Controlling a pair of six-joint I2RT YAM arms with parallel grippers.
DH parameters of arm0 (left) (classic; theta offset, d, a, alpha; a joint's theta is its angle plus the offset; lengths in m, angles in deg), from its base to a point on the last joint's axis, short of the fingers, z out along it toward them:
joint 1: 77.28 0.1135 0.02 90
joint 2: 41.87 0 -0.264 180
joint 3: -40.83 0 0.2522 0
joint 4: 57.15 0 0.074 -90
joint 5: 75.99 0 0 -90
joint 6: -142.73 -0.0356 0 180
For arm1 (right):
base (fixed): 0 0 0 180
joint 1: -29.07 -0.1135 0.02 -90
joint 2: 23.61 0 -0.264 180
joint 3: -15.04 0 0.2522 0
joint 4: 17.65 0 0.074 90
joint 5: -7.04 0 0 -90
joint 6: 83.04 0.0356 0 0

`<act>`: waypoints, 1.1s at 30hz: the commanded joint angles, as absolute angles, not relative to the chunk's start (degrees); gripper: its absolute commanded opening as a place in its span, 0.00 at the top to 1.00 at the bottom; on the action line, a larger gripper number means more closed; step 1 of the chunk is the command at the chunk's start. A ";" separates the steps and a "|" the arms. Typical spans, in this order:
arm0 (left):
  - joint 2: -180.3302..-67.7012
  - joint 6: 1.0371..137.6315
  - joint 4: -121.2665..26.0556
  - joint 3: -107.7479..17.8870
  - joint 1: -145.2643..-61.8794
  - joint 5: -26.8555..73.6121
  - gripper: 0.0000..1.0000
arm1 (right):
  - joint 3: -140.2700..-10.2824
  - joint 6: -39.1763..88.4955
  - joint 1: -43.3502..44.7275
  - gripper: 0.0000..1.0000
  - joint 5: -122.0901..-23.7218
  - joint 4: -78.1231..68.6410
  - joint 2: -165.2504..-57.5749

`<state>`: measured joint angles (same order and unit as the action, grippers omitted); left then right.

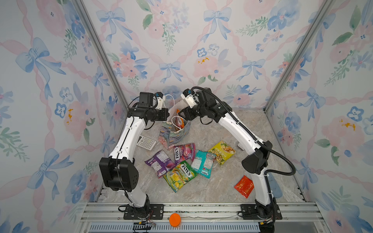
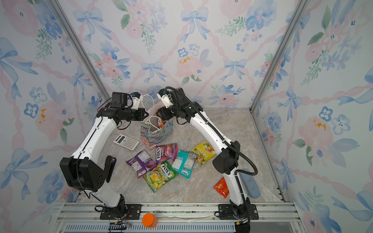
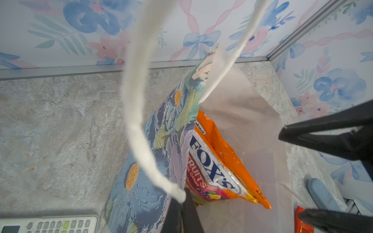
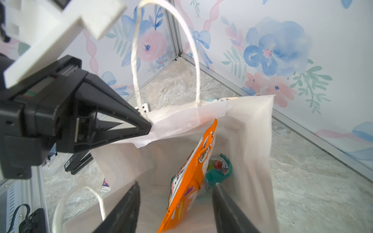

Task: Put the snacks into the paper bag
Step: 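Move the right gripper back to the snack pile above the teal bag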

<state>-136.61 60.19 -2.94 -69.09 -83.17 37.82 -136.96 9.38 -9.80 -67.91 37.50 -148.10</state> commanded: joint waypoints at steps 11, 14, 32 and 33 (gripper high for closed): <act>-135.47 58.79 -1.92 -68.48 -82.42 35.71 1.00 | -118.86 20.79 -4.61 0.03 -70.30 19.88 -130.09; -135.66 58.87 -1.90 -68.31 -82.20 33.78 1.00 | -112.87 22.35 -3.93 0.04 -70.76 16.48 -125.56; -137.99 60.06 -1.86 -67.55 -79.91 23.44 1.00 | -63.41 33.04 -4.78 0.03 -80.21 16.04 -100.10; -138.05 60.03 -1.89 -67.53 -79.92 23.55 1.00 | -61.08 33.96 -5.12 0.03 -80.54 16.51 -99.16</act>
